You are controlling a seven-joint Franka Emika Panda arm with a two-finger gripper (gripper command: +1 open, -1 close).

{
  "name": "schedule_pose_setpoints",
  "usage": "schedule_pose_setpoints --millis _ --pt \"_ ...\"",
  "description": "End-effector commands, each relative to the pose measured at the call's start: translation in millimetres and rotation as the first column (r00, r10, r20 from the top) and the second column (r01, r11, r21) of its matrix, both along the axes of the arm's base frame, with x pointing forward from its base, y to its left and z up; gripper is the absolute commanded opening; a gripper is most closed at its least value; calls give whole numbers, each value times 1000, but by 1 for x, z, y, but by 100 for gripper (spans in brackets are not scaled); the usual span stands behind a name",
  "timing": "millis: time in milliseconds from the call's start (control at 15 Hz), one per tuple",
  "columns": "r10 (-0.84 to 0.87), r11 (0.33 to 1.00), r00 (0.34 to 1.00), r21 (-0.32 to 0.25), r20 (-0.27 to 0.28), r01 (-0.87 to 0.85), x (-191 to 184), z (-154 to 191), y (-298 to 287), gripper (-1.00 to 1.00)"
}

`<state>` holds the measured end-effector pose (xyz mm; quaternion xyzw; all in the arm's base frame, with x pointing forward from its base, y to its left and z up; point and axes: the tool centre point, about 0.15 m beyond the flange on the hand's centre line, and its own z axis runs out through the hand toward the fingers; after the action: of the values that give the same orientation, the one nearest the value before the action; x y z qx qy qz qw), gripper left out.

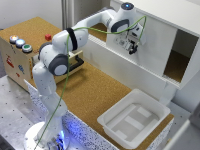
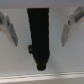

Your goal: Move the sliding door to the left

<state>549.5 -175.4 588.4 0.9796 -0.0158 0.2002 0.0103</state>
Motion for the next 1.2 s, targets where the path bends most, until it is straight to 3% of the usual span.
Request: schedule_pose_setpoints --millis 0,467,800,1133 --pt "5 1000 1000 0 26 -5 -27 12 -4 100" --pt "8 1000 1000 29 -28 -7 -64 -7 2 100" --pt "-1 999 999 -34 32 2 -40 2 7 100" --pt "-54 997 999 -61 3 54 -17 12 11 100"
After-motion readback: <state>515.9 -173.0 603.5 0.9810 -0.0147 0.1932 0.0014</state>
